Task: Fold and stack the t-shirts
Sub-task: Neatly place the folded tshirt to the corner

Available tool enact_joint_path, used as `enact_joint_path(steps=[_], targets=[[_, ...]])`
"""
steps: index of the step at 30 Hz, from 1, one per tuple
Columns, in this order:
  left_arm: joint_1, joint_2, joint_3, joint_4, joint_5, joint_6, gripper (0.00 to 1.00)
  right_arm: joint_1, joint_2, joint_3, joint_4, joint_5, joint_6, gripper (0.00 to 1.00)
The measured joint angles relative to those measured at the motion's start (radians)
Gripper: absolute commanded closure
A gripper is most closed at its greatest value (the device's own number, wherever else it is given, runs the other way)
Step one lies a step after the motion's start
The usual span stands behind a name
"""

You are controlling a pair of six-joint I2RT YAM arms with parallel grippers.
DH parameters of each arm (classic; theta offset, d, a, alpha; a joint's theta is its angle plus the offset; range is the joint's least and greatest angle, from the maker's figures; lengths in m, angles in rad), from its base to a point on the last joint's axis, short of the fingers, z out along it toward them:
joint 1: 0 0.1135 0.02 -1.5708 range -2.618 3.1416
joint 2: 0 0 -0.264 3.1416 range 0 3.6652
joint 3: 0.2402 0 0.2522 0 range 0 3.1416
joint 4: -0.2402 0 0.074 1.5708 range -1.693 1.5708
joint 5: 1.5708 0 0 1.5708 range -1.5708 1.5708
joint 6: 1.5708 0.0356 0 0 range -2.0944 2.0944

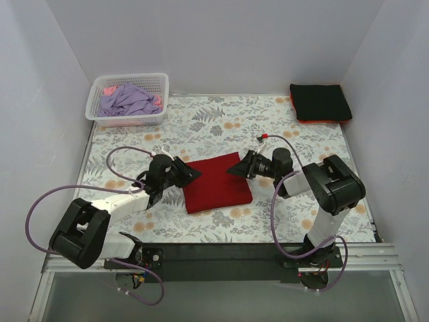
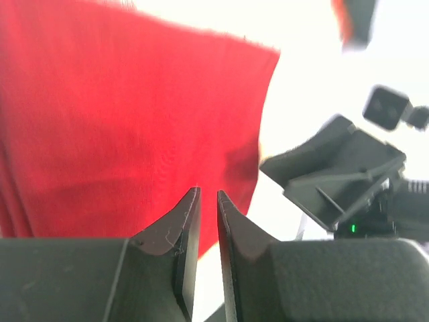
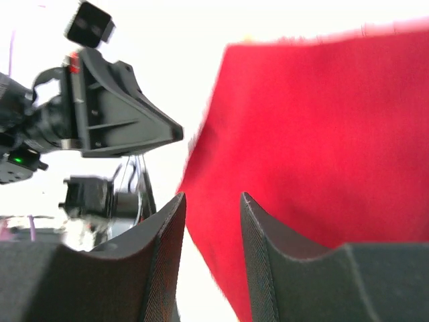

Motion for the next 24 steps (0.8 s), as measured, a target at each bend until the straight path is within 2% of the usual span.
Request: enact_joint_path(steps=[3, 7, 12, 15, 18, 22, 23, 24], targets=[[0.089, 0.015, 0.041, 0.013, 0.0, 0.014, 0.85, -0.022, -0.004, 0.122, -0.044, 0.0, -0.024, 0.55], [0.171, 0.145, 0.081, 0.043, 0.004, 0.018, 0.86, -0.059, 0.08, 0.267, -0.058, 0.0, -0.035, 0.55], [0.208, 0.325, 0.104, 0.077, 0.016, 0.003, 0.87, -0.092, 0.274, 0.376, -0.08, 0.001, -0.035, 0.55], [0.214, 0.358, 0.127, 0.108, 0.028, -0.002, 0.87, -0.116, 0.372, 0.399, -0.082, -0.01, -0.022, 0.56], [0.218, 0.367, 0.129, 0.117, 0.026, 0.0, 0.86, -0.14, 0.381, 0.418, -0.077, -0.022, -0.027, 0.56], [0.218, 0.366, 0.172, 0.058, 0.013, 0.03, 0.79, -0.175, 0.369, 0.416, -0.11, -0.033, -0.047, 0.56], [0.218, 0.366, 0.198, 0.026, 0.006, 0.045, 0.76, -0.183, 0.35, 0.408, -0.135, -0.032, -0.059, 0.56], [0.217, 0.364, 0.227, -0.005, -0.004, 0.064, 0.69, -0.193, 0.319, 0.397, -0.169, -0.031, -0.076, 0.55]])
